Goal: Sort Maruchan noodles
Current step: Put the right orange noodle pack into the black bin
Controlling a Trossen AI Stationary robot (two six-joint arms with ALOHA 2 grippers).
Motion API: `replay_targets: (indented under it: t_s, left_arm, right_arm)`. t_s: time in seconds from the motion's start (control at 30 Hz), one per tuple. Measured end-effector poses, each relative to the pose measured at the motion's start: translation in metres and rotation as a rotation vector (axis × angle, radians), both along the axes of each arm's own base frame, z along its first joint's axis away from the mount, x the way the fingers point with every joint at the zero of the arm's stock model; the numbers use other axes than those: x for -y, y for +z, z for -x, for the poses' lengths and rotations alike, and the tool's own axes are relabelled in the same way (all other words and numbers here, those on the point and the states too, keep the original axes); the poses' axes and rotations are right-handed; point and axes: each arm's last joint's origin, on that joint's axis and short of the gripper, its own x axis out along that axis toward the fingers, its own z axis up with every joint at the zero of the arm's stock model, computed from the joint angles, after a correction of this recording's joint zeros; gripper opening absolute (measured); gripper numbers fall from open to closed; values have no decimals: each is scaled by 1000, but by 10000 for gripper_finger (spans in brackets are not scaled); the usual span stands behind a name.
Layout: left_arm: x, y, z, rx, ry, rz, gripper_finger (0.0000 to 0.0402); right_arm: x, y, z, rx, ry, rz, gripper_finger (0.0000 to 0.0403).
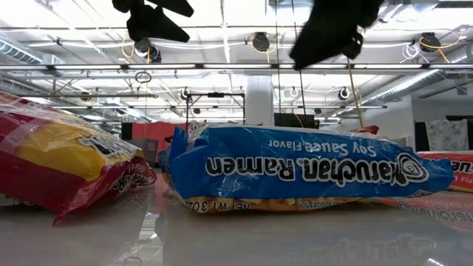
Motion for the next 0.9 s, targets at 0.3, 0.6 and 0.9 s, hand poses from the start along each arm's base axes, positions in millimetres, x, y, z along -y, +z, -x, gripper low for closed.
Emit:
replay_targets:
  t_s: [0.3,0.6,0.9]
  left_arm:
    - [8,-1,3,-17,-60,-51,291]
    - [8,-1,3,-12,-49,-33,291]
    - [8,-1,3,-11,-44,-25,291]
  right_arm:
    - [-8,-14,24,-251,54,-43,143]
    - [-15,-45,23,-363,35,-35,207]
    - [-22,-85,16,-541,52,-88,248]
